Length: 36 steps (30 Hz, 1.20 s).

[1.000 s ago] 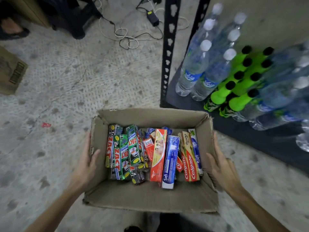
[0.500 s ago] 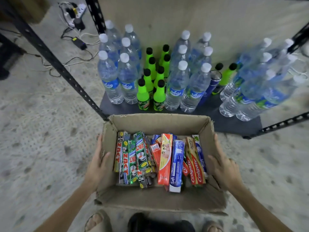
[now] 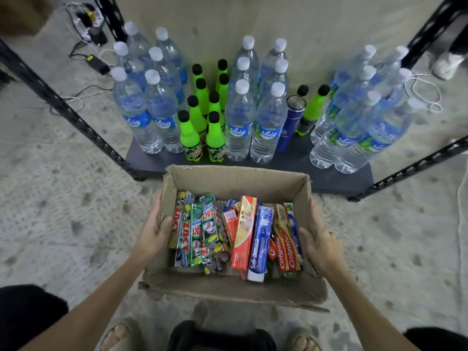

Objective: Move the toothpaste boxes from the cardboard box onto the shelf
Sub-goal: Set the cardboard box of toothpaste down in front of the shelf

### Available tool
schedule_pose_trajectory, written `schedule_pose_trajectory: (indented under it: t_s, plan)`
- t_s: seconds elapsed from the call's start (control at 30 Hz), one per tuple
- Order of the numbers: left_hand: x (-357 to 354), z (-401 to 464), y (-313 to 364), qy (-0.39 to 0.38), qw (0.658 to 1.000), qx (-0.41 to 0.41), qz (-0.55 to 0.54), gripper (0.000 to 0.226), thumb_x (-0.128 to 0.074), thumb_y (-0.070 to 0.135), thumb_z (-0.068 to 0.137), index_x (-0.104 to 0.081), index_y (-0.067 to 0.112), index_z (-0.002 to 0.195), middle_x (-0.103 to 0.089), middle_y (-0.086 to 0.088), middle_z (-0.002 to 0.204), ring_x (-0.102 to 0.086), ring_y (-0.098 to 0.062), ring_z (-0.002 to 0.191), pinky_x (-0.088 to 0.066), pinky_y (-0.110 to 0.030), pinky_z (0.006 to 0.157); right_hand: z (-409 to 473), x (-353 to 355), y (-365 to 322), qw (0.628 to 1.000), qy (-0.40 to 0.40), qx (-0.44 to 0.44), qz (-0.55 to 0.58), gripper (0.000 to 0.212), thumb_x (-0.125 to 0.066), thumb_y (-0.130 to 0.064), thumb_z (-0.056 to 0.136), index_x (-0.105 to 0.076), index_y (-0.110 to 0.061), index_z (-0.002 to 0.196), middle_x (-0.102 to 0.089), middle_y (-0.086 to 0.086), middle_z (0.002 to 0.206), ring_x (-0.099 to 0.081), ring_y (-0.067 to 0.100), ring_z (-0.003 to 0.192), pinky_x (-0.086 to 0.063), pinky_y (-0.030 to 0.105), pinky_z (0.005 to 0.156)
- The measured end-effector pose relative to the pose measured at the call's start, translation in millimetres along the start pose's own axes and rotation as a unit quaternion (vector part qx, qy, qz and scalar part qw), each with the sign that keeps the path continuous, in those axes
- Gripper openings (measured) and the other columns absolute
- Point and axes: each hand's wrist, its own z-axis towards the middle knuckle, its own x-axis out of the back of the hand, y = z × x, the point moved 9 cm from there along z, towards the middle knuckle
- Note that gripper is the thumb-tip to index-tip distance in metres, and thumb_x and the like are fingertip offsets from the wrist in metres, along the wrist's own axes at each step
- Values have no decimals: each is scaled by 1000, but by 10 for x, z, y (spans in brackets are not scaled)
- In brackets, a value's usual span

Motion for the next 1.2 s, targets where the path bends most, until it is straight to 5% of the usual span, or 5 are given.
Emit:
schedule_pose_trajectory:
  t_s: [0.13, 0.3, 0.5, 0.67, 1.2]
  plan:
    - [-1, -113, 70, -10, 999, -9, 36, 71, -45, 25, 104, -4, 31, 161, -4, 21, 167, -4, 8, 151, -10, -4, 116, -66, -42, 33, 1000, 7, 2, 8, 86, -55, -41, 101, 13, -60, 151, -64, 10, 138, -69, 42, 103, -55, 48, 83]
    - [-43, -148, 18, 29, 995, 0, 91, 73, -47, 44, 102, 0, 48, 158, -9, 38, 159, -20, 3, 149, -24, -35, 122, -109, -139, 85, 999, 36, 1, 16, 88, -54, -54, 97, 16, -59, 150, -72, 15, 119, -73, 38, 89, -57, 44, 73]
    - [54, -206, 7, 83, 979, 66, 174, 81, -58, 44, 98, -2, 52, 155, -66, -13, 132, -69, -37, 109, -54, -49, 89, -20, -267, 114, 998, 54, -10, -28, 95, -52, -65, 92, 17, -49, 155, -74, 17, 91, -72, 36, 78, -58, 44, 71]
    - [-55, -161, -80, 66, 965, 76, 241, 102, -66, 40, 94, 16, 50, 154, -72, -20, 114, -73, -33, 82, -61, -51, 71, -39, -291, 21, 996, 76, -14, -34, 96, -59, -54, 94, 14, -47, 155, -70, 13, 76, -70, 33, 68, -54, 39, 60]
    - [65, -94, -142, 82, 964, 89, 236, 101, -73, 45, 88, 2, 52, 155, -73, -22, 103, -72, -37, 85, -59, -45, 73, -2, -241, 155, 999, 46, -7, -8, 98, -66, -47, 91, 7, -47, 157, -75, 12, 97, -72, 31, 74, -58, 42, 65]
